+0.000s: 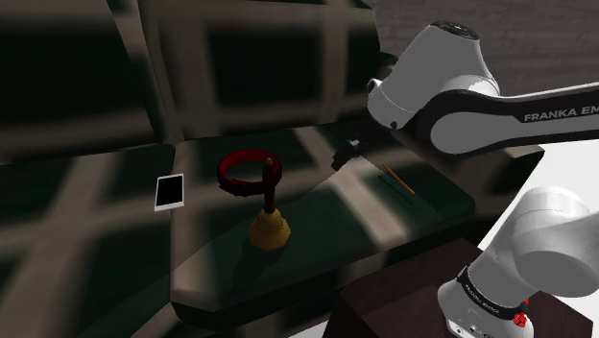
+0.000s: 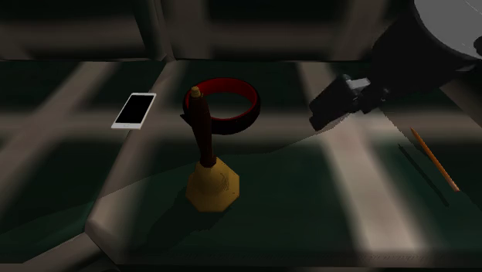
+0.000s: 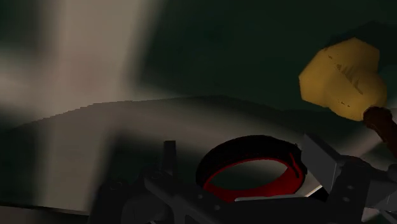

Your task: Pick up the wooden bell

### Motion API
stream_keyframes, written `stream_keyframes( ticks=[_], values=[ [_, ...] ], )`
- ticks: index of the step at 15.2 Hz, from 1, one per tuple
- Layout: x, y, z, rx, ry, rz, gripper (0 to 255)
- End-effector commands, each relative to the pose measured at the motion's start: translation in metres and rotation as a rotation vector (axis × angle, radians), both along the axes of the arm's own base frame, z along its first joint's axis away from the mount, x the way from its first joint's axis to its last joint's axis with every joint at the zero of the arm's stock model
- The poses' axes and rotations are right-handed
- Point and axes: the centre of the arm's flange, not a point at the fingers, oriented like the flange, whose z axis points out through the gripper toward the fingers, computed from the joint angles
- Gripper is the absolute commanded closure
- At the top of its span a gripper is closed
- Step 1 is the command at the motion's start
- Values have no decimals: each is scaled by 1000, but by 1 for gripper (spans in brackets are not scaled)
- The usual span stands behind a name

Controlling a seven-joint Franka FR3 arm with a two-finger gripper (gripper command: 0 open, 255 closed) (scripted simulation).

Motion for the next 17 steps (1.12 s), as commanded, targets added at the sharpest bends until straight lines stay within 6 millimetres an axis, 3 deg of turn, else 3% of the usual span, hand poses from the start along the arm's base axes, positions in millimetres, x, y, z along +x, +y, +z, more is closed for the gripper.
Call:
stream_keyframes(
  ticks=[1,15,17],
  values=[
    [-1,20,-12,13,-59,36,0],
    [8,162,-90,87,-430,283,0],
    [8,166,-97,88,-438,289,0]
  ],
)
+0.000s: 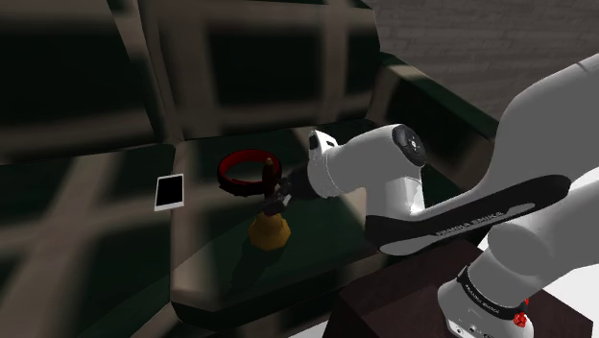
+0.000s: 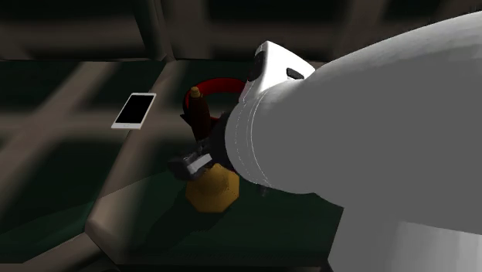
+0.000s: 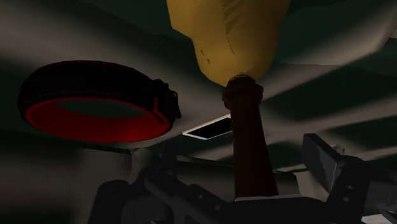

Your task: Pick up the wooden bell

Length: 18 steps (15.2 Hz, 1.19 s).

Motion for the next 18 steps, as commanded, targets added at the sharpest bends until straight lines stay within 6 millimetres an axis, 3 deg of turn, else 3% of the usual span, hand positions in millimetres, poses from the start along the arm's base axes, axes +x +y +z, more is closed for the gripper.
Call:
stream_keyframes(
  ticks=[1,6,8,9,18],
  values=[
    [-1,4,-11,5,-7,8,0],
    [-1,4,-40,5,-7,8,0],
    [-1,4,-40,5,-7,8,0],
    [-1,4,-41,5,-7,8,255],
    [-1,4,-40,5,-7,8,255]
  ],
)
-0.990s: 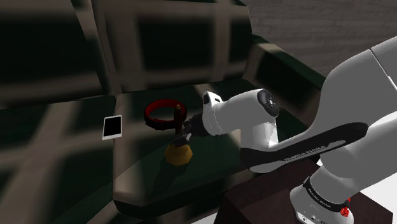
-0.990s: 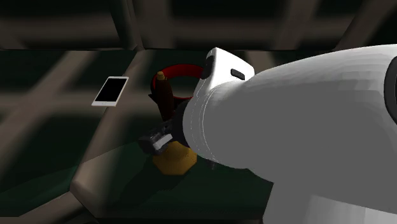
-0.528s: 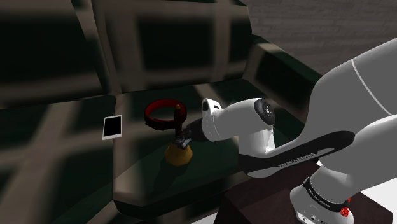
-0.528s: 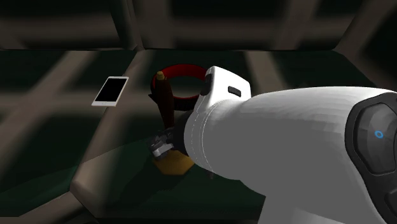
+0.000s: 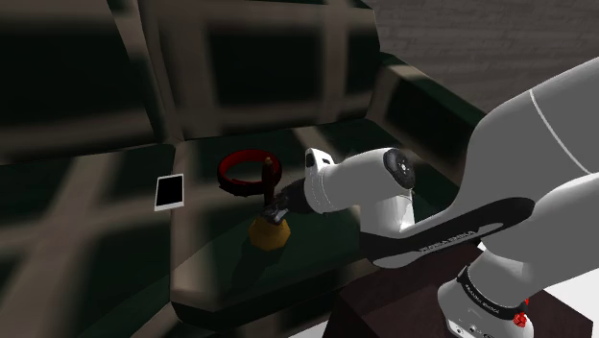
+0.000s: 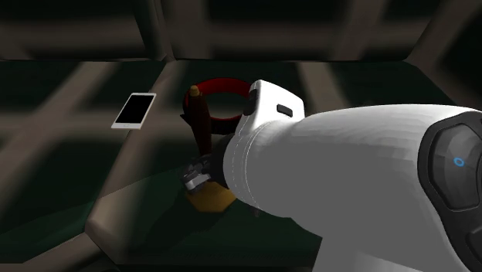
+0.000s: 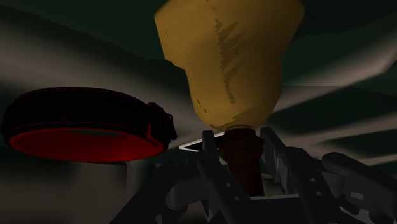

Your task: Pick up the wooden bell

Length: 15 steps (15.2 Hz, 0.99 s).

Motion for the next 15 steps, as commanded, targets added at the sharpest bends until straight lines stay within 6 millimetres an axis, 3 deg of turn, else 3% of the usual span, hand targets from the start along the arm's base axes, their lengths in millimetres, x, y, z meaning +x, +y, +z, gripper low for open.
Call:
stream_keyframes(
  ticks=[1,15],
  values=[
    [-1,0,5,-1,2,0,255],
    [-1,0,79,-1,2,0,255]
  ],
)
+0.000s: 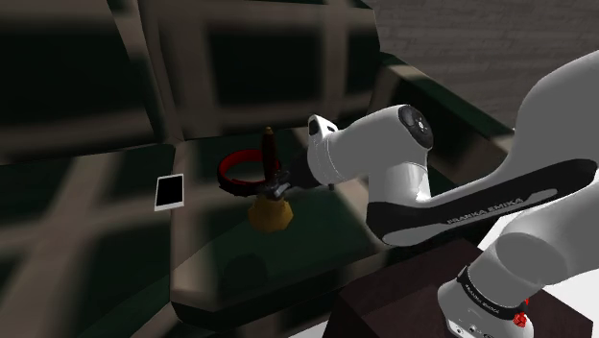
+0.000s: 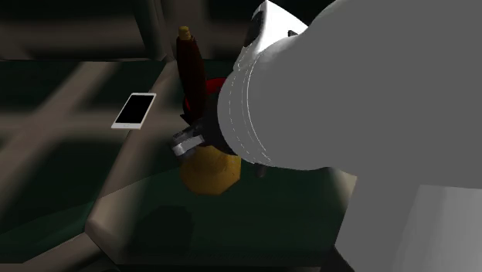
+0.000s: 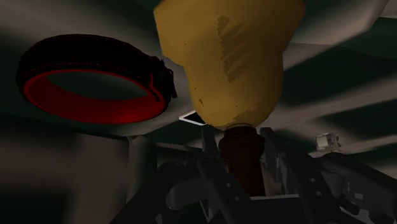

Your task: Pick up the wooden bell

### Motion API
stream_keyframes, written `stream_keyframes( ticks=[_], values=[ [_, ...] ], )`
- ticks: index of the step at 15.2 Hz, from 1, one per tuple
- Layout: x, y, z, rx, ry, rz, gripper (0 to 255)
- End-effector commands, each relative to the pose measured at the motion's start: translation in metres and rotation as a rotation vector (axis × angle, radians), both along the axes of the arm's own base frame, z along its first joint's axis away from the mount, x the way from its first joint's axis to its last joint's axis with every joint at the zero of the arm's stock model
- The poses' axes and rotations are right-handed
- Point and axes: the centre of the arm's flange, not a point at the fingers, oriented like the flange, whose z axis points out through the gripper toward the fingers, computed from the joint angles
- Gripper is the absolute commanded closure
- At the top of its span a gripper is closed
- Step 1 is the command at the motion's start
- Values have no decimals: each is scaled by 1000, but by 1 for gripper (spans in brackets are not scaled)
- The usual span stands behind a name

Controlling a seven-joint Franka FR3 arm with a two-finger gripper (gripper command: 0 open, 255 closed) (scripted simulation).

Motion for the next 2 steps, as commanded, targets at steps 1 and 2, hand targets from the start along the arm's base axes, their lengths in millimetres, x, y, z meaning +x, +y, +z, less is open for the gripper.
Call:
stream_keyframes(
  ticks=[1,2],
  values=[
    [-2,0,7,1,0,0,255],
    [-2,0,7,1,0,0,255]
  ],
)
